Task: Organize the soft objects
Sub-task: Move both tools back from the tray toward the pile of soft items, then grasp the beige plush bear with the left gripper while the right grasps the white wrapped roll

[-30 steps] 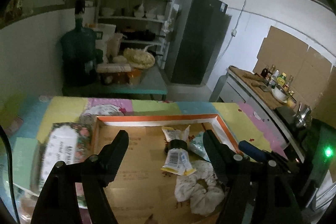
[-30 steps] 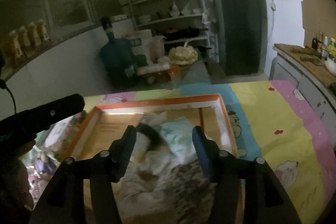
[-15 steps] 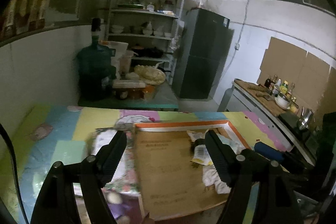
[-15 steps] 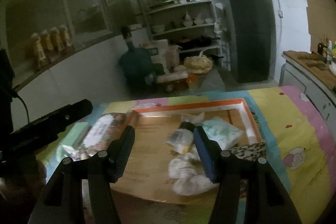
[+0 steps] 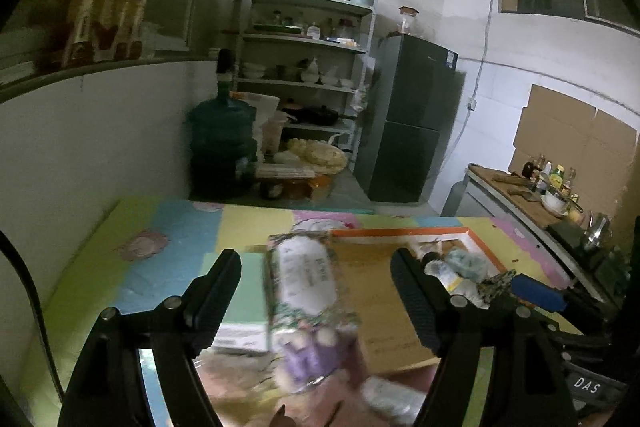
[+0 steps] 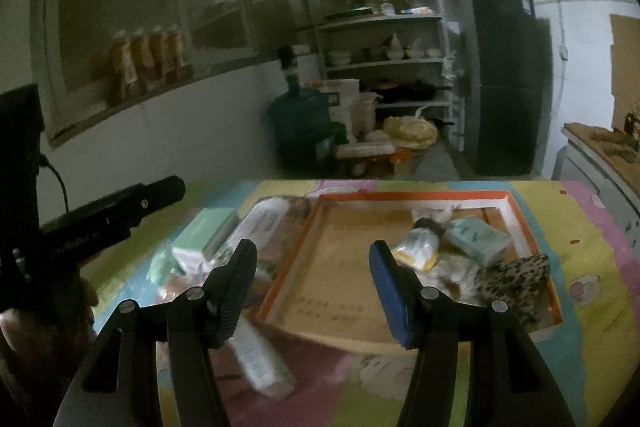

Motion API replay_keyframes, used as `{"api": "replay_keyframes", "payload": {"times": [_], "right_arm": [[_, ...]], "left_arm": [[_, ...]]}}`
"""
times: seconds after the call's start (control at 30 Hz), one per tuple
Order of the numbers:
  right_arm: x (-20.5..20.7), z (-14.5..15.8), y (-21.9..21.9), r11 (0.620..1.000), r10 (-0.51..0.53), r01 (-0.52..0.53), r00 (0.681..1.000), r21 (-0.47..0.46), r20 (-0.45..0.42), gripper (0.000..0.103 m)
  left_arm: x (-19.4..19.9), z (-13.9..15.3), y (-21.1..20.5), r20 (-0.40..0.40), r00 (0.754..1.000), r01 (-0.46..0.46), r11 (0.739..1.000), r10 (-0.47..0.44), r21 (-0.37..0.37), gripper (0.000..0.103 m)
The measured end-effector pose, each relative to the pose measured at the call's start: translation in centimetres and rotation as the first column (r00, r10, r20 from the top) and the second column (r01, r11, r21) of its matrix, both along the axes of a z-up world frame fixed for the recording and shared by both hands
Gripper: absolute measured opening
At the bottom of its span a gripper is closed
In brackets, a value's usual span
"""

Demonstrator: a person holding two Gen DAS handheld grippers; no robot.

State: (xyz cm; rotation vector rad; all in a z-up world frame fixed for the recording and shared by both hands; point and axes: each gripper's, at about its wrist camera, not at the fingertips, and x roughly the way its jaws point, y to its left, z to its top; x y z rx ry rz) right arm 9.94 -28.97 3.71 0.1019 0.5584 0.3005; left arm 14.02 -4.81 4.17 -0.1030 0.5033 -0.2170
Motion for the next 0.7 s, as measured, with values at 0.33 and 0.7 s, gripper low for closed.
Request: {"api": "replay_keyframes", "payload": {"times": [0.33, 0.7], "right_arm": [[-1.8, -3.4, 5.1, 0.986, 0.114, -0.119, 0.992, -0.114, -0.048, 0.06], [-1.5, -8.1, 6.6, 0.97, 0.139, -0.167, 0.977, -0.175, -0.163, 0.06]], "left_arm": [[-2.6, -1.4, 5.6, 0.003, 0.998, -0.056, 0.998, 0.056, -0.013, 0.077], [-4.9, -4.6, 8.9, -0.01, 0.999, -0.054, 0.999, 0.053, -0.009, 0.077]]}}
